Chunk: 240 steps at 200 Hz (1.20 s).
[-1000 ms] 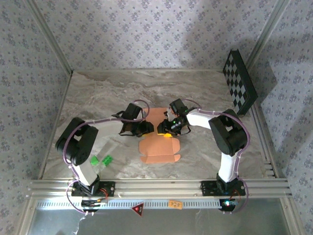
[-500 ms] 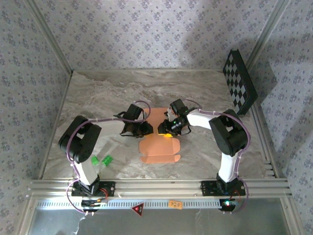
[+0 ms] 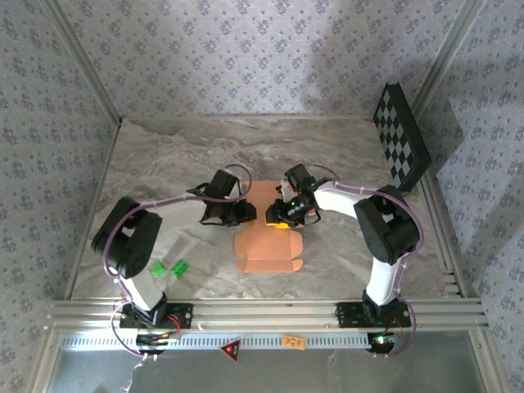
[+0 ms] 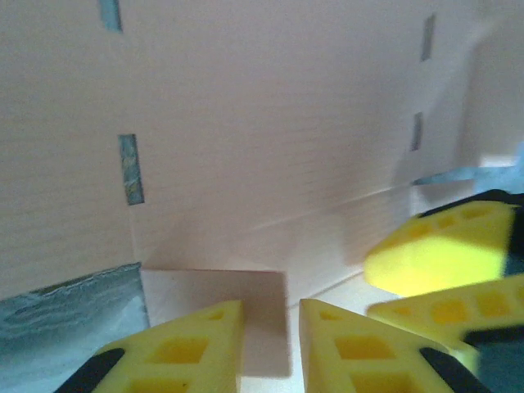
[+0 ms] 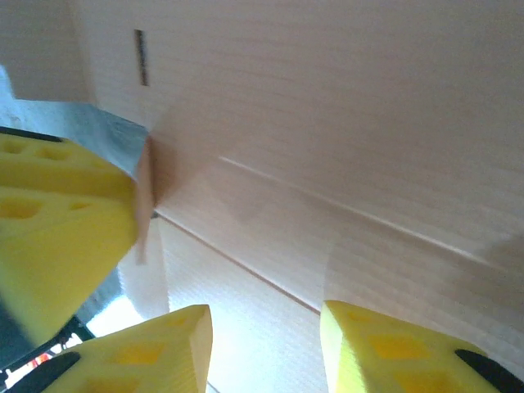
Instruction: Fold the paper box
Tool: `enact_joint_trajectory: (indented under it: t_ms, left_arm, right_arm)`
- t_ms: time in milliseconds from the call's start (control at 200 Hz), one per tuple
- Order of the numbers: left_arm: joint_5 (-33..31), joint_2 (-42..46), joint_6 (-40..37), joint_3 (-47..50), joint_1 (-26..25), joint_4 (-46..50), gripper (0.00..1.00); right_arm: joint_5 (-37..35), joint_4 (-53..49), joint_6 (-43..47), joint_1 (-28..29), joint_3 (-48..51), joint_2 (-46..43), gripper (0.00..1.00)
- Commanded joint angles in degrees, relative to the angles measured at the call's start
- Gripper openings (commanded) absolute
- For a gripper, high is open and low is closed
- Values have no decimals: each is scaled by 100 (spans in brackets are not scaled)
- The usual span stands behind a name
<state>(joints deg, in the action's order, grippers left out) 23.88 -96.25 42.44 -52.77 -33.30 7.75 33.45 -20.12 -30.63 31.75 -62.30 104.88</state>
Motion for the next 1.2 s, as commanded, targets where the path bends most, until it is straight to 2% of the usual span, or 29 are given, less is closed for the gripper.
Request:
enact_joint_trajectory:
  t_ms: [0, 270, 440, 555, 755, 1194]
  left_arm:
    - [119, 460, -225, -357, 353, 193, 27]
    - [41, 273, -849, -1240, 1039, 939, 34]
    - [75, -345, -1045, -1824, 1322, 1176, 36]
    - [227, -857, -1088, -2253, 1413, 1325, 41]
    - [288, -1554, -1159, -2938, 1422, 1632, 47]
    - [346, -2212, -1238, -3419, 1458, 1856, 53]
  right_arm:
    - [-58, -304, 30, -98, -550, -215, 42]
    - [55, -477, 38, -507, -1826, 478, 42]
    - [193, -600, 74, -692, -2522, 1096, 41]
    - [286, -675, 75, -770, -2861, 1496, 41]
    - [286, -684, 66, -812, -3112, 1931, 39]
    - [147, -625, 162, -890, -3112, 2597, 37]
